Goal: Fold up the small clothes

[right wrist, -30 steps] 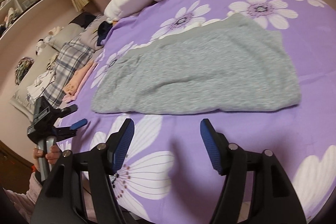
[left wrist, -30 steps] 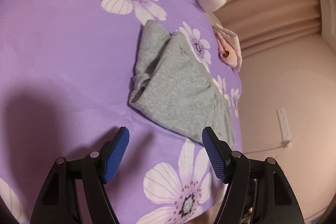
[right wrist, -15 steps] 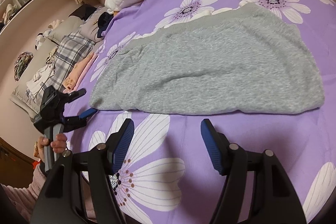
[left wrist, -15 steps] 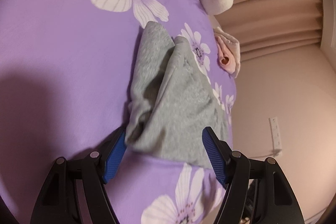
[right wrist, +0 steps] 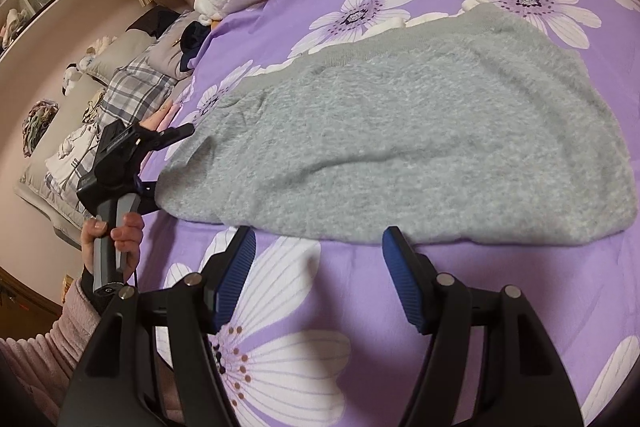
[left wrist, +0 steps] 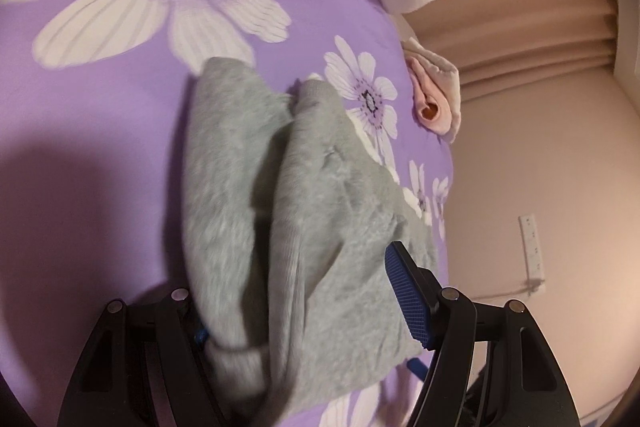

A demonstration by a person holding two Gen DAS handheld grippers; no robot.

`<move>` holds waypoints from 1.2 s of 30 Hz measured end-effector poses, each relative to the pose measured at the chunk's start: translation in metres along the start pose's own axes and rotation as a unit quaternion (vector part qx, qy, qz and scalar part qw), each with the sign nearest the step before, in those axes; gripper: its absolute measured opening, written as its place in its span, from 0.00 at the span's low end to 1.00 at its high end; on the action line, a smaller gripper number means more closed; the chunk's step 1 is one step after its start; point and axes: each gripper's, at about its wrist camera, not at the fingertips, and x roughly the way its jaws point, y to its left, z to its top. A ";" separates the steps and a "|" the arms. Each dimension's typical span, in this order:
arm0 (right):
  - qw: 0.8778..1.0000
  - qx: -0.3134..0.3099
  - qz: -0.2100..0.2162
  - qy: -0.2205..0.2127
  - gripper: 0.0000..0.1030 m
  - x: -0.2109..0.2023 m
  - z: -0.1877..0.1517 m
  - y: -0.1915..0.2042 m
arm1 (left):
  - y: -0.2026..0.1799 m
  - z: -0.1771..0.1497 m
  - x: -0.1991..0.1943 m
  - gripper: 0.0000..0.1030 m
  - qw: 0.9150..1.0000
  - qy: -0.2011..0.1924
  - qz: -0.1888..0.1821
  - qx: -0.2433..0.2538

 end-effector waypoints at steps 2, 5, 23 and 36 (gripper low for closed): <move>1.000 -0.010 -0.002 -0.005 0.65 0.002 0.007 0.005 | -0.006 -0.001 0.004 0.66 1.000 0.002 0.022 0.018; 0.999 -0.034 -0.010 -0.018 0.63 0.006 0.021 0.016 | -0.013 -0.007 0.007 0.51 0.996 0.002 0.065 0.057; 0.987 -0.078 -0.136 0.039 0.09 0.106 0.101 0.024 | 0.002 -0.005 0.006 0.24 0.993 0.020 0.098 0.057; 0.990 -0.100 -0.095 0.033 0.15 0.057 0.054 0.044 | 0.003 -0.004 0.010 0.24 0.993 0.021 0.102 0.054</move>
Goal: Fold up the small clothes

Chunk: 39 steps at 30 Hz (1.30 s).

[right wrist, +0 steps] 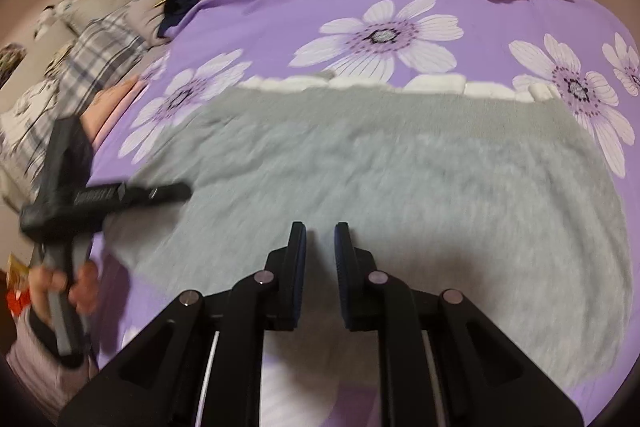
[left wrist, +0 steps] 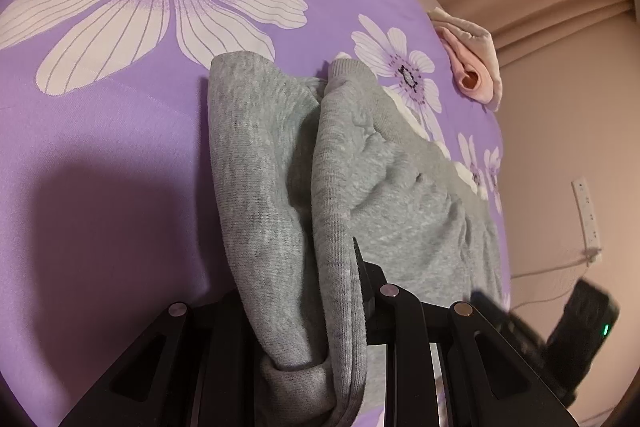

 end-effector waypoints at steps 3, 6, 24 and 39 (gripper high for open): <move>1.000 0.002 -0.001 0.011 0.15 0.005 -0.015 -0.001 | 0.000 0.000 0.001 0.24 1.000 0.000 0.002 0.001; 1.000 0.016 0.004 0.026 0.11 0.022 -0.024 -0.006 | -0.004 0.001 0.003 0.24 1.000 0.003 0.010 0.000; 0.982 0.130 0.128 -0.057 0.17 -0.026 -0.042 -0.050 | -0.106 0.005 -0.029 0.09 0.992 -0.055 0.039 0.107; 0.923 0.282 0.234 -0.115 0.44 -0.044 -0.053 -0.126 | -0.232 -0.034 0.029 0.09 0.958 -0.020 0.076 0.277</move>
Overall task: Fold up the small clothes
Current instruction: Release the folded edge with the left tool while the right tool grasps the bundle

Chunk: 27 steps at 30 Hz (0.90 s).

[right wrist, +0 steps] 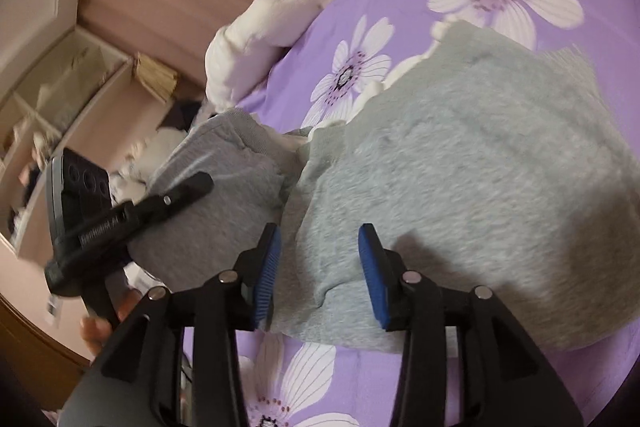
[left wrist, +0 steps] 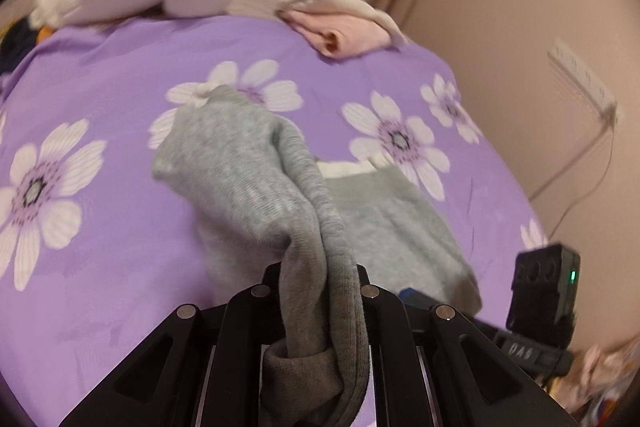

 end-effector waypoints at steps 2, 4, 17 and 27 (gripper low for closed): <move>0.999 0.038 0.028 -0.010 0.52 -0.007 0.001 -0.013 | -0.014 -0.004 0.010 0.09 1.000 0.011 0.009 0.021; 0.995 0.076 0.061 -0.016 0.58 -0.010 0.005 -0.025 | -0.027 -0.009 0.029 0.09 0.999 0.033 0.016 0.041; 0.981 0.160 0.107 0.033 0.79 0.005 0.025 -0.038 | -0.058 -0.029 0.056 0.50 0.991 0.101 -0.027 0.087; 0.991 0.096 0.030 0.091 0.75 0.033 0.029 -0.021 | 0.022 -0.060 0.002 0.51 0.998 0.063 -0.022 -0.020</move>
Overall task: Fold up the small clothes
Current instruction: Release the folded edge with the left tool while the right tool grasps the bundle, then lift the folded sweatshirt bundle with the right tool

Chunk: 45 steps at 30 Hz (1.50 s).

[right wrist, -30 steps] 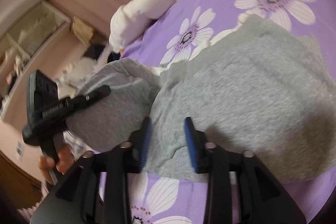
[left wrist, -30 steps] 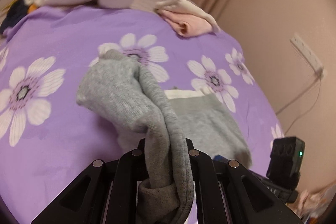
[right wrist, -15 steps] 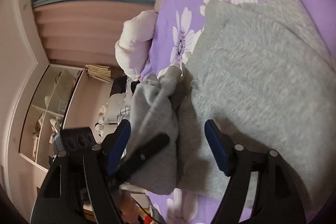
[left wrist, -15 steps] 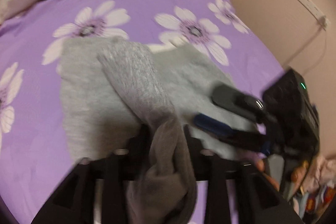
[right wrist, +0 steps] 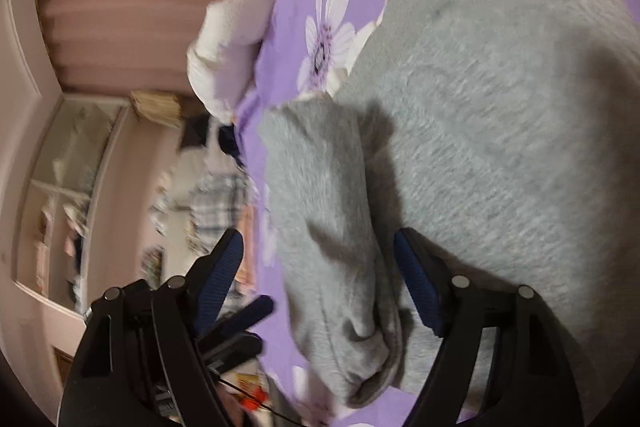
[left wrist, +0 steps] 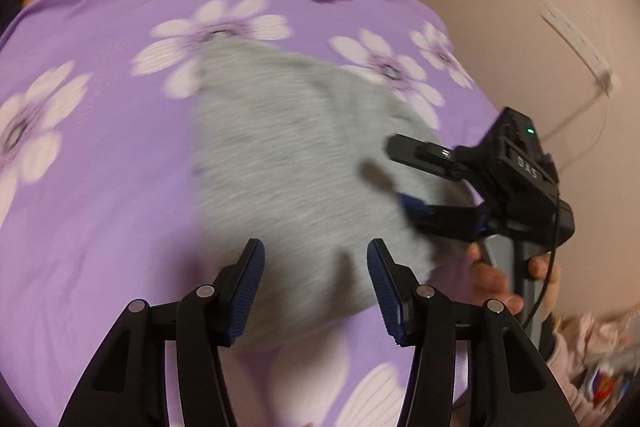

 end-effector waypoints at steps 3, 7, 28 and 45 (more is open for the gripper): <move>0.999 -0.017 -0.026 0.020 0.65 0.018 0.004 0.003 | 0.024 -0.012 -0.007 0.51 0.999 -0.002 -0.003 -0.038; 0.997 -0.039 -0.063 0.035 0.46 0.035 0.009 0.006 | 0.040 -0.022 -0.012 0.51 0.998 -0.005 -0.008 -0.064; 0.968 -0.186 -0.110 -0.126 0.10 -0.059 0.040 0.082 | 0.056 -0.029 -0.023 0.51 0.996 -0.012 -0.026 -0.081; 0.966 -0.135 -0.180 -0.127 0.10 -0.080 0.037 0.008 | -0.072 0.044 0.012 0.51 0.994 -0.043 -0.042 0.090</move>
